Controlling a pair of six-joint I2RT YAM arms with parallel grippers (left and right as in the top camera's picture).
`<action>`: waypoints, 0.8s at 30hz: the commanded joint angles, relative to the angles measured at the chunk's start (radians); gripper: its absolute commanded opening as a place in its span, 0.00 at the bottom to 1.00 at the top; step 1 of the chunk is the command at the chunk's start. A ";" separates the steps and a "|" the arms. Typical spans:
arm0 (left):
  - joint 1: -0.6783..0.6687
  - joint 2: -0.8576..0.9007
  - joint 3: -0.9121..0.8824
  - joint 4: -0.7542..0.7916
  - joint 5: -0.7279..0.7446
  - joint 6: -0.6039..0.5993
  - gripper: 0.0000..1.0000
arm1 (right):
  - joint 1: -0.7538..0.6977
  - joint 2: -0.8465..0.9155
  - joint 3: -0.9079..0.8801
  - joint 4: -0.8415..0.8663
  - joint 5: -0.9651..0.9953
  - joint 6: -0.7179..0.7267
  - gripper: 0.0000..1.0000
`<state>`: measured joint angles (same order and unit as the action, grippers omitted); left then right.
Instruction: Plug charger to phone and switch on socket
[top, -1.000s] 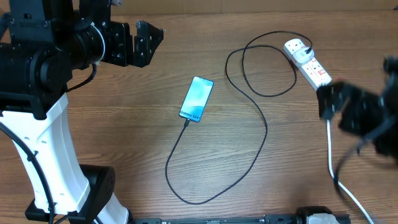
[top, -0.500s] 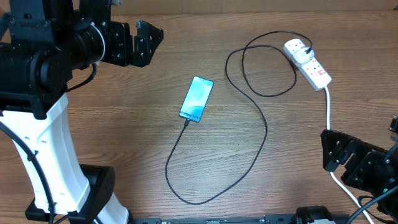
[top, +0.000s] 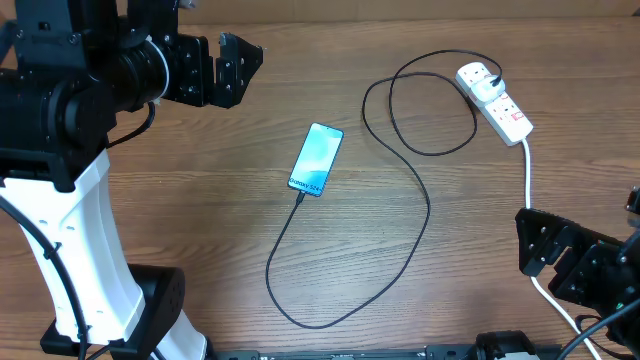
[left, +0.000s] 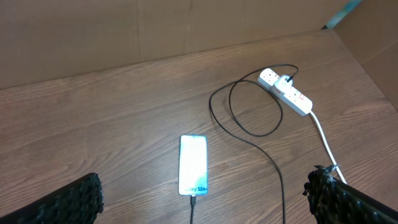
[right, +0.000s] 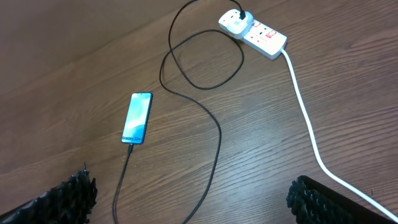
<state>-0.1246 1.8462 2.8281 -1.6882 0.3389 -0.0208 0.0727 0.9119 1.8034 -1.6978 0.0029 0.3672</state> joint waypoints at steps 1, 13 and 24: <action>-0.009 0.011 0.000 -0.001 -0.006 -0.009 1.00 | 0.006 -0.002 -0.005 0.004 -0.005 0.002 1.00; -0.009 0.011 0.000 -0.001 -0.006 -0.009 1.00 | 0.005 -0.084 -0.165 0.094 -0.005 -0.061 1.00; -0.009 0.011 0.000 -0.001 -0.006 -0.009 1.00 | 0.005 -0.420 -0.723 0.527 -0.109 -0.235 1.00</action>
<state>-0.1246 1.8462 2.8281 -1.6894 0.3389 -0.0238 0.0727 0.5655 1.1950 -1.2442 -0.0341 0.2455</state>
